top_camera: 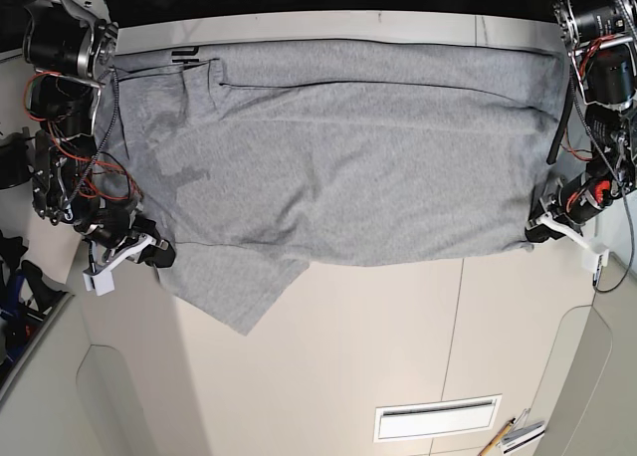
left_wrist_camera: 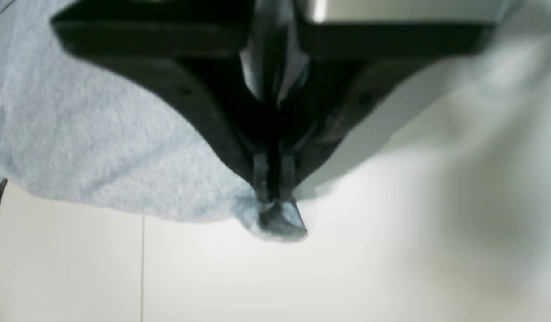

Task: Fold the T-shirt properly
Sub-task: 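Fold the gripped edge over onto the first fold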

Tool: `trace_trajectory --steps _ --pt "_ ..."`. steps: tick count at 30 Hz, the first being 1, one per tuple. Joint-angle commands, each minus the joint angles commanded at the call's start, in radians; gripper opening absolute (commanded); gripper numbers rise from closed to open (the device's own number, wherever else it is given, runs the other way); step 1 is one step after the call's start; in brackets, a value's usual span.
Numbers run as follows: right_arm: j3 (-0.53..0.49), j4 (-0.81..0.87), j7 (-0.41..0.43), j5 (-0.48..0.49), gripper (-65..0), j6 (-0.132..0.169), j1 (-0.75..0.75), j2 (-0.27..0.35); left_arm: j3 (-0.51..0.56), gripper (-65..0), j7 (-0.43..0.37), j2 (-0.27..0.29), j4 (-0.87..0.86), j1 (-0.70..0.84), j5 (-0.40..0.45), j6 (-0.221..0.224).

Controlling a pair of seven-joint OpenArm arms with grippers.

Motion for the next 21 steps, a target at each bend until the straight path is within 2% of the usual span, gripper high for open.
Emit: trace_trajectory --steps 6,9,12,14,18,21 --pt "0.000 0.100 -0.151 0.117 -65.0 0.000 -0.006 0.050 0.000 -65.0 0.122 -0.006 0.114 0.010 -0.011 0.000" --pt "0.000 0.154 -0.167 0.161 -65.0 0.001 -0.043 0.080 0.000 -65.0 0.144 -0.036 0.164 0.046 -0.061 0.000" --pt "0.000 0.227 -0.200 0.217 -65.0 0.004 -0.100 0.112 0.000 -65.0 0.227 -0.074 0.248 0.092 -0.150 0.000" --pt "0.001 0.289 -0.209 0.264 -65.0 0.004 -0.140 0.141 0.000 -65.0 0.255 -0.097 0.306 0.120 -0.198 0.000" --pt "0.002 0.435 -0.246 0.311 -65.0 0.003 -0.213 0.195 -0.002 -65.0 0.285 -0.119 0.392 0.168 -0.206 0.000" --pt "0.006 0.522 -0.274 0.322 -65.0 0.002 -0.259 0.211 -0.002 -65.0 0.309 -0.141 0.425 0.210 -0.232 0.000"
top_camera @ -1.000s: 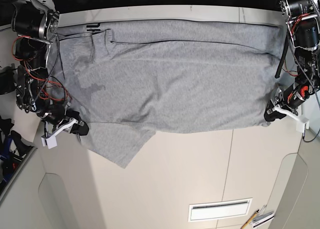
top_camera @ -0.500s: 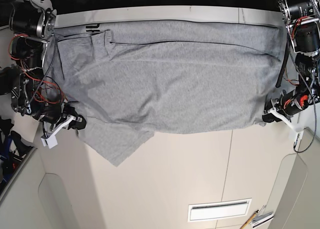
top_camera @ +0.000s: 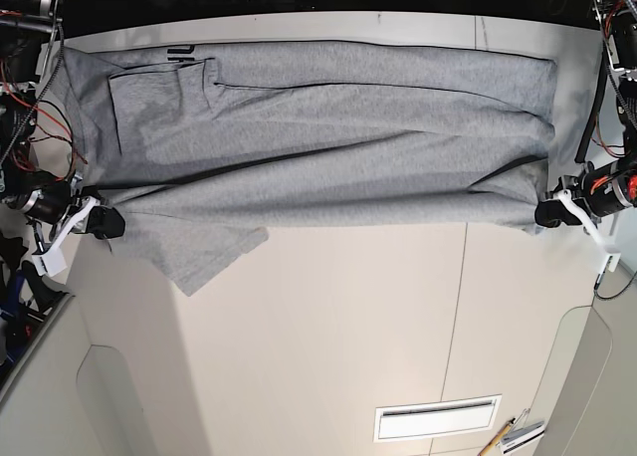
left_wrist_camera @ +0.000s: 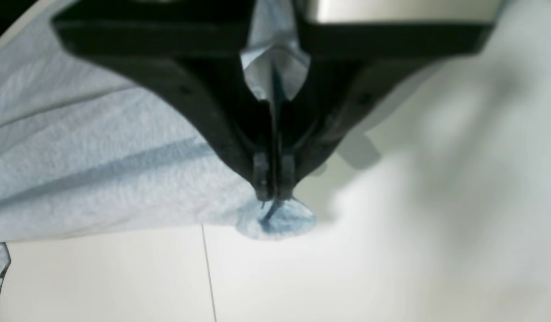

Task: Fold the T-shirt properly
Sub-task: 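Fold the gripped edge over onto the first fold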

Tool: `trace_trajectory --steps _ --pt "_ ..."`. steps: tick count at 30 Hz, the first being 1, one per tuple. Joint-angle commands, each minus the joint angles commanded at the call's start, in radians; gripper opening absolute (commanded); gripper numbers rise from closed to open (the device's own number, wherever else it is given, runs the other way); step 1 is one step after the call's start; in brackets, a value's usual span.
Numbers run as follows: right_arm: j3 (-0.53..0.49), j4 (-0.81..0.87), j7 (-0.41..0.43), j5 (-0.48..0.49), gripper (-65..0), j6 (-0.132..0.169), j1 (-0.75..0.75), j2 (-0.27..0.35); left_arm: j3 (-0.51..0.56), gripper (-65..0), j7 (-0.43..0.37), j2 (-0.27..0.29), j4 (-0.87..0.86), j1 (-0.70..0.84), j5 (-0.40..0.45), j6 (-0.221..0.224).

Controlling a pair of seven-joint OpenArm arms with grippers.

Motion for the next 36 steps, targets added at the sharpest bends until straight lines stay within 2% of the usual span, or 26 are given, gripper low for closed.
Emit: trace_trajectory --steps 3,8,18,19,21,22,23,25,29,32,36 --pt "0.002 0.054 -0.011 0.000 -65.0 -0.002 -0.045 0.001 0.000 -65.0 0.003 -0.023 0.045 0.045 -0.009 0.000" --pt "0.018 0.093 -0.014 0.030 -65.0 -0.002 -0.133 0.005 -0.002 -65.0 0.020 -0.027 0.120 0.135 -0.009 0.000" --pt "0.062 0.116 0.009 -0.003 -65.0 -0.002 -0.244 0.002 -0.002 -65.0 0.019 -0.027 0.126 0.230 -0.009 0.000" --pt "0.062 0.114 0.017 -0.017 -63.5 -0.002 -0.244 0.002 -0.002 -65.0 0.001 -0.027 0.126 0.230 -0.008 0.000" --pt "0.063 0.114 0.016 -0.015 -45.5 -0.008 -0.242 0.002 -0.002 -65.0 -0.005 -0.027 0.126 0.230 -0.008 0.000" --pt "0.064 0.114 0.016 -0.012 -39.7 -0.009 -0.239 0.002 -0.002 -65.0 -0.004 -0.027 0.126 0.230 -0.008 0.000" --pt "0.067 0.115 0.017 -0.006 -37.1 -0.009 -0.235 0.002 -0.002 -65.0 -0.004 -0.026 0.126 0.230 -0.008 0.000" --pt "0.079 0.117 0.016 0.029 -37.0 -0.009 -0.217 -0.001 -0.002 -65.0 -0.005 -0.026 0.126 0.230 -0.008 0.000" --pt "0.124 0.118 0.017 0.019 -37.0 -0.009 -0.143 -0.041 -0.002 -65.0 -0.004 -0.026 0.126 0.230 -0.009 0.000" --pt "0.126 0.117 0.036 -0.031 -36.9 -0.009 -0.093 -0.076 -0.002 -65.0 -0.004 -0.026 0.126 0.230 -0.009 0.000" --pt "0.118 0.104 0.104 -0.149 -36.9 -0.010 -0.046 -0.132 -0.002 -65.0 -0.004 -0.026 0.126 0.230 -0.010 0.000"
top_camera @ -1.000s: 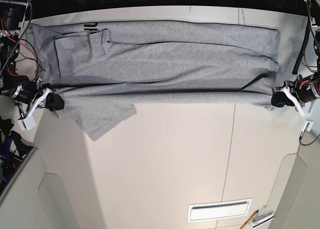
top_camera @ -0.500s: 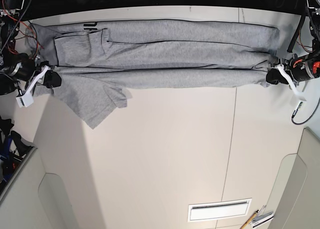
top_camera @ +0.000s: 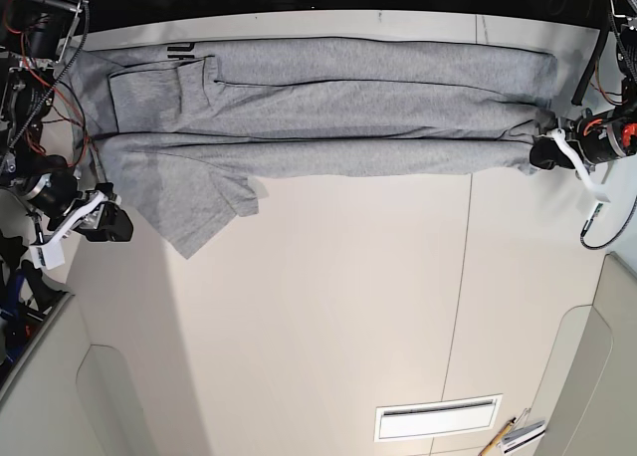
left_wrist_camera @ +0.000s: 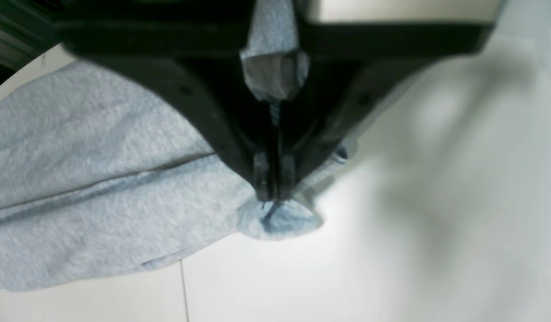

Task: Fold the T-shirt properly
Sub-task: 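Fold the gripped edge over onto the first fold, then regrip the folded strip ends and pull it straight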

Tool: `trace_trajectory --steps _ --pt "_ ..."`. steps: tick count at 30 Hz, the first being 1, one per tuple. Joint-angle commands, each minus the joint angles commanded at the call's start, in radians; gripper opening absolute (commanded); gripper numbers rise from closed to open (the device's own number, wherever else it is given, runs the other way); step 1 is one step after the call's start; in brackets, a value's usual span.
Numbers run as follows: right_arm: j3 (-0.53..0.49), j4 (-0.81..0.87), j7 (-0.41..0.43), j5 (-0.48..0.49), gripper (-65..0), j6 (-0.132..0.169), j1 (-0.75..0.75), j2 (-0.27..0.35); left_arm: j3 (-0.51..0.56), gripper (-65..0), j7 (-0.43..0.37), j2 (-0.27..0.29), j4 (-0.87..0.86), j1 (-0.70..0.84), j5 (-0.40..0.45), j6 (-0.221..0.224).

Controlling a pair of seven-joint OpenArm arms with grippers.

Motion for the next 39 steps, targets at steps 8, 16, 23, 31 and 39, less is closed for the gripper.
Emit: trace_trajectory --steps 8,16,23,31,39 --pt "-0.147 -0.230 0.119 -0.114 -28.3 0.000 0.091 -0.015 0.000 -65.0 0.000 0.008 0.000 0.000 -0.001 0.000" --pt "-0.265 -0.280 0.110 -0.113 -28.5 0.001 0.106 -0.049 0.000 -65.0 0.000 0.010 0.000 0.000 -0.026 0.000" --pt "-0.270 -0.269 0.097 -0.110 -54.0 0.000 0.106 -0.085 0.000 -65.0 0.001 0.025 0.000 0.000 -0.026 0.000" --pt "-0.269 -0.229 0.064 -0.042 -65.0 0.001 0.106 -0.084 0.000 -65.0 0.000 0.027 0.000 0.000 -0.027 0.000" --pt "-0.225 0.098 -0.164 0.079 -65.0 0.000 0.058 -0.083 -0.016 -65.0 0.027 0.021 0.004 -0.003 -0.069 0.000"
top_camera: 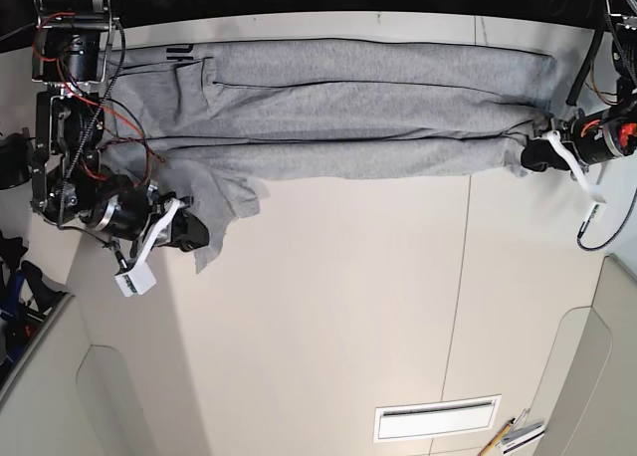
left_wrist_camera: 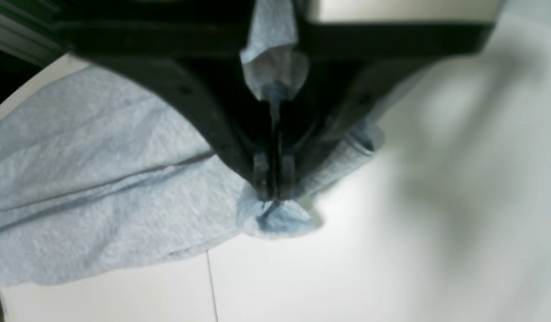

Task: Fold the T-shirt properly
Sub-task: 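Regrip the folded strip ends and pull it straight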

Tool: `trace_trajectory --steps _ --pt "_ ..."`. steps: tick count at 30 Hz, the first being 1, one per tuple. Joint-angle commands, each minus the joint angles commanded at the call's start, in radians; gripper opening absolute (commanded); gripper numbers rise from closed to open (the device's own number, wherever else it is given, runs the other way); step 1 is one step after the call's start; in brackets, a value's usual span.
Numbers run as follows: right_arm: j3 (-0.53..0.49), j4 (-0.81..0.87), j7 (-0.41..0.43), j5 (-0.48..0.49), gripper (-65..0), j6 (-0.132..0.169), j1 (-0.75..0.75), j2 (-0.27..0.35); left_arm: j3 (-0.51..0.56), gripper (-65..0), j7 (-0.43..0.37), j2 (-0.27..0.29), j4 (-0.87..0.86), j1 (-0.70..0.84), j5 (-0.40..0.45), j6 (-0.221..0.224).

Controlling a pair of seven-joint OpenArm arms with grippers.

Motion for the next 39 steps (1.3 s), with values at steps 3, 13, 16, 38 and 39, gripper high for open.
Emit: trace_trajectory --steps 3,13,16,38,39 --pt "0.060 0.140 -0.057 0.084 -65.0 0.000 -0.086 0.025 -0.045 -65.0 0.058 0.000 0.006 0.000 -0.083 0.000" --pt "0.307 0.475 -0.095 0.226 -65.0 0.008 -0.430 0.060 -0.142 -65.0 0.195 -0.001 0.135 0.087 -0.233 0.000" --pt "0.367 0.515 -0.108 0.249 -65.0 0.008 -0.499 0.060 -0.182 -65.0 0.197 -0.003 0.153 0.132 -0.233 0.000" --pt "0.422 0.445 -0.103 0.257 -37.2 0.003 -0.614 0.058 -0.302 -29.4 0.171 0.014 0.153 0.263 -0.211 0.000" --pt "0.422 0.457 -0.103 0.257 -37.8 0.004 -0.614 0.057 -0.302 -27.9 0.144 0.020 0.152 0.263 -0.167 0.000"
